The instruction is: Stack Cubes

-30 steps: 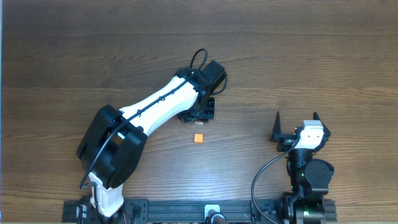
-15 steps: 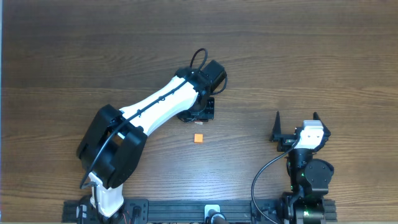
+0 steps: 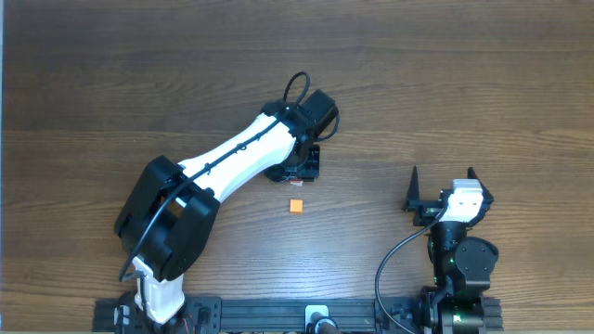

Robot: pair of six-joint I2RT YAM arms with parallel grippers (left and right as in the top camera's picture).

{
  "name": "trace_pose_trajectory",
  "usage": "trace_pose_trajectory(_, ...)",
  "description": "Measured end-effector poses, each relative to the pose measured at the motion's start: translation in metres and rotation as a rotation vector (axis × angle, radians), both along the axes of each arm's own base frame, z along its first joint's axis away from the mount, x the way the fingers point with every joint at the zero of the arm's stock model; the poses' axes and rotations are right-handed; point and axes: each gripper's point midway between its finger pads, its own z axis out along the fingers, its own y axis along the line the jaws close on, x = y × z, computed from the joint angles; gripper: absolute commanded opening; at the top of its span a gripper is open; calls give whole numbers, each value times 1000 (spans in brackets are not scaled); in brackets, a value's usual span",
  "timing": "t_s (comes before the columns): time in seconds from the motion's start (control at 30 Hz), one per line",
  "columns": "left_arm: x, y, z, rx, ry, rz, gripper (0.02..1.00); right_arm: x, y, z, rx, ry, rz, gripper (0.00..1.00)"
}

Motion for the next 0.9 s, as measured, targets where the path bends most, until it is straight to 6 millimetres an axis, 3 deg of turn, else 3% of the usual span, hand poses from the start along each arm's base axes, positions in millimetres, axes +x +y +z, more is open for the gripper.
trace_pose_trajectory(0.17,0,0,0,0,0,0,461,0,0,0,0,0,0,993)
trace_pose_trajectory(0.33,0,0,0,0,0,-1,676,0,0,0,0,0,0,993)
trace_pose_trajectory(0.4,0,0,0,1,0,1,711,0,0,0,0,0,0,991)
trace_pose_trajectory(0.63,-4,-1,0,7,8,0,730,0,0,0,0,0,0,991)
trace_pose_trajectory(0.9,-34,-5,4,54,59,-1,724,0,0,0,0,0,0,993)
